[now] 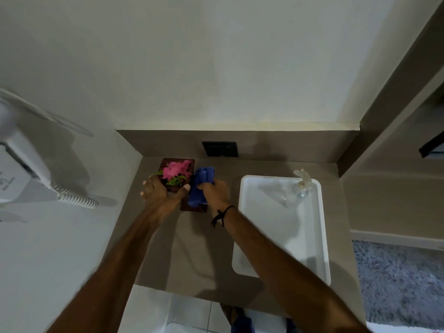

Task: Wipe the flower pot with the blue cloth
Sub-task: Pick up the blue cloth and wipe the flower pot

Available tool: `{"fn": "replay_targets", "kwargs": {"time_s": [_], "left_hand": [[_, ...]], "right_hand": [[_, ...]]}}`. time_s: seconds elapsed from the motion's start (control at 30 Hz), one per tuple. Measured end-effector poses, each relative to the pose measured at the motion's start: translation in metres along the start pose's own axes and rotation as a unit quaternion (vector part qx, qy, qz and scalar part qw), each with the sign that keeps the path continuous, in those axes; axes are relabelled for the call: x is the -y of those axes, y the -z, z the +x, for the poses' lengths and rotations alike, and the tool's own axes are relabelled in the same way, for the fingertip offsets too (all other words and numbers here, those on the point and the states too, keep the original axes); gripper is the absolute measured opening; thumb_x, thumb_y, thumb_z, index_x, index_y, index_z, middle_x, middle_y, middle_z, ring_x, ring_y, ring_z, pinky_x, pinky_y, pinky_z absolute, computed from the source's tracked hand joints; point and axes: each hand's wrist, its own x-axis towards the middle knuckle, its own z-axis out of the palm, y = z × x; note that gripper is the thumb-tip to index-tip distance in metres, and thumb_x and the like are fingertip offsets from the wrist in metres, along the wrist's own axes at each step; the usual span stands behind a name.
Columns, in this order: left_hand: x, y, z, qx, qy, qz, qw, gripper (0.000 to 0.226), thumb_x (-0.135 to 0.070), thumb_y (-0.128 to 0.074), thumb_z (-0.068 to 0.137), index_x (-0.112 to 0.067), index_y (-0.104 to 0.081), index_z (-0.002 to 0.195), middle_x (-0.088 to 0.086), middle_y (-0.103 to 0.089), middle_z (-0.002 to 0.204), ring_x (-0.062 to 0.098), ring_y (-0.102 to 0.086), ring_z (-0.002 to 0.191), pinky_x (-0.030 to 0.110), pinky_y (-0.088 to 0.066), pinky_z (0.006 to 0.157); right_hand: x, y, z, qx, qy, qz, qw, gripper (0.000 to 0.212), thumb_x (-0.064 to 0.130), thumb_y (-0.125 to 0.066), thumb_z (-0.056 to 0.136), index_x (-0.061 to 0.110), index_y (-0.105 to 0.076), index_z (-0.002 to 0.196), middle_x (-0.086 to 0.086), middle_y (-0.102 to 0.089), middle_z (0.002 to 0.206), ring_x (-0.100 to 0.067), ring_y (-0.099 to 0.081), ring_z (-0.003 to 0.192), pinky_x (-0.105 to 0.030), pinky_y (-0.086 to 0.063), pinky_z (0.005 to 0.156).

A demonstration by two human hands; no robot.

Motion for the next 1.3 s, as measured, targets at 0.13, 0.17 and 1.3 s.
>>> {"fn": "replay_targets", "kwargs": {"time_s": [0.13, 0.17, 1.3], "left_hand": [[0.004, -0.006, 0.005, -0.016, 0.005, -0.010, 1.000, 0.106, -0.049, -0.072, 0.083, 0.000, -0.014, 0.158, 0.023, -0.015, 0.167, 0.038, -0.007, 0.158, 0.052, -0.011, 0.128], [0.005, -0.007, 0.007, -0.018, 0.008, -0.008, 1.000, 0.107, -0.049, -0.073, 0.083, 0.000, -0.014, 0.158, 0.023, -0.015, 0.167, 0.038, -0.006, 0.158, 0.051, -0.010, 0.128], [0.030, -0.020, 0.024, -0.017, -0.027, 0.022, 0.999, 0.119, -0.070, -0.063, 0.078, -0.004, -0.006, 0.159, 0.021, -0.009, 0.169, 0.039, 0.004, 0.158, 0.054, 0.001, 0.126]], "right_hand": [[-0.007, -0.002, -0.010, 0.007, 0.028, 0.063, 0.998, 0.011, 0.025, -0.066, 0.081, 0.030, -0.061, 0.072, 0.012, -0.066, 0.075, -0.009, -0.065, 0.067, -0.028, -0.056, 0.062], [-0.012, -0.003, -0.012, 0.013, 0.040, 0.047, 0.998, 0.015, 0.023, -0.063, 0.085, 0.031, -0.060, 0.074, 0.013, -0.064, 0.075, -0.005, -0.063, 0.064, -0.021, -0.053, 0.058], [-0.055, -0.008, 0.015, -0.045, 0.074, -0.239, 0.967, 0.025, 0.007, -0.049, 0.095, -0.002, -0.063, 0.113, -0.022, -0.070, 0.107, -0.039, -0.068, 0.095, -0.049, -0.059, 0.080]]}}
